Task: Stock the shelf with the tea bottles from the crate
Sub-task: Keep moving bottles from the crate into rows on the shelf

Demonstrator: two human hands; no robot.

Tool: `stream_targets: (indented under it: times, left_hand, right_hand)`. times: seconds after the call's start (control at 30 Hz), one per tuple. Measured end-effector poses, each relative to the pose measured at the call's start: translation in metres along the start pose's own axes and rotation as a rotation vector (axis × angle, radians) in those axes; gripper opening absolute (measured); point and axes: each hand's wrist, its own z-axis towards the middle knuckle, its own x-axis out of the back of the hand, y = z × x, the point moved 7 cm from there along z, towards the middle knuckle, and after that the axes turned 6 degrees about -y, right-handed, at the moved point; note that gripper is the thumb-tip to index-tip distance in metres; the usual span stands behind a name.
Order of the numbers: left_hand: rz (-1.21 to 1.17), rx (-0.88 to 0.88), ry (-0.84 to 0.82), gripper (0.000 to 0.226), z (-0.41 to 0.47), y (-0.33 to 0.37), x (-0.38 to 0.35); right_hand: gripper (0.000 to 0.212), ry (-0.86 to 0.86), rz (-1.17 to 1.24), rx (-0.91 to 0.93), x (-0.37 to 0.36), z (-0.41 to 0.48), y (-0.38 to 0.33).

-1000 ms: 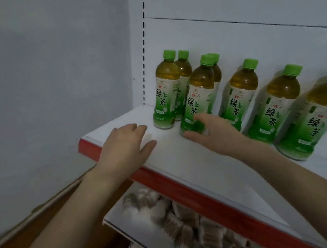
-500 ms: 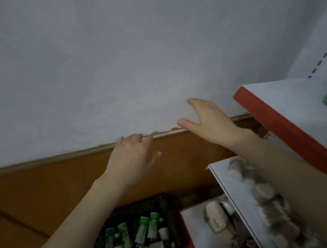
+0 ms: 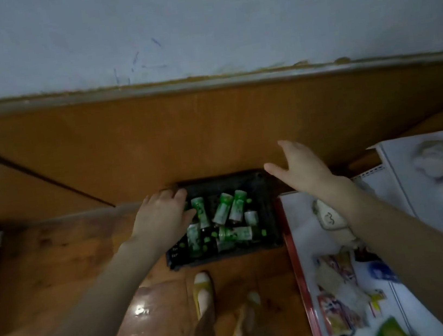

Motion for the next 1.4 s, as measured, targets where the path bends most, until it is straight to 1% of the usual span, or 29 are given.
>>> stream_targets:
  times: [0.13, 0.23, 0.33, 0.4, 0.53, 0.67, 0.8, 0.9, 1.03, 1.13, 1.3, 1.4]
  left_hand:
    - [-0.041, 0.044, -0.115, 0.046, 0.029, -0.015, -0.071]
    - [-0.092, 0.079, -0.182, 0.044, 0.055, -0.029, -0.126]
    - [-0.125, 0.124, -0.199, 0.045, 0.085, -0.040, -0.177]
    - [-0.145, 0.142, -0.206, 0.046, 0.110, -0.045, -0.214]
    - [-0.231, 0.198, -0.212, 0.046, 0.170, -0.058, -0.294]
    - [-0.295, 0.275, -0.199, 0.052, 0.227, -0.080, -0.379]
    - [-0.333, 0.398, -0.206, 0.064, 0.270, -0.100, -0.449]
    - [-0.389, 0.460, -0.194, 0.076, 0.298, -0.112, -0.481]
    - [-0.518, 0.509, -0.160, 0.088, 0.327, -0.123, -0.505]
    - [-0.455, 0.535, -0.140, 0.099, 0.338, -0.127, -0.514]
    - [-0.478, 0.606, -0.069, 0.095, 0.345, -0.138, -0.512]
    - [-0.481, 0.617, -0.049, 0.085, 0.351, -0.145, -0.510]
  right_hand:
    - [0.064, -0.107, -0.001, -0.055, -0.071, 0.032, 0.026]
    - [0.067, -0.207, 0.027, -0.058, -0.129, 0.059, 0.045]
    - [0.071, -0.326, 0.044, -0.072, -0.194, 0.087, 0.067]
    - [0.071, -0.373, 0.052, -0.090, -0.235, 0.107, 0.084]
    - [0.065, -0.394, 0.034, -0.073, -0.311, 0.158, 0.118]
    - [0.069, -0.413, -0.023, -0.079, -0.382, 0.208, 0.152]
    - [0.081, -0.508, -0.118, -0.092, -0.450, 0.240, 0.189]
    - [0.084, -0.543, -0.164, -0.103, -0.482, 0.255, 0.216]
    - [0.090, -0.572, -0.193, -0.109, -0.505, 0.266, 0.240]
    - [0.090, -0.568, -0.183, -0.091, -0.513, 0.270, 0.248]
    - [0.093, -0.546, -0.186, -0.127, -0.519, 0.272, 0.257]
    - [0.083, -0.528, -0.204, -0.109, -0.515, 0.275, 0.253]
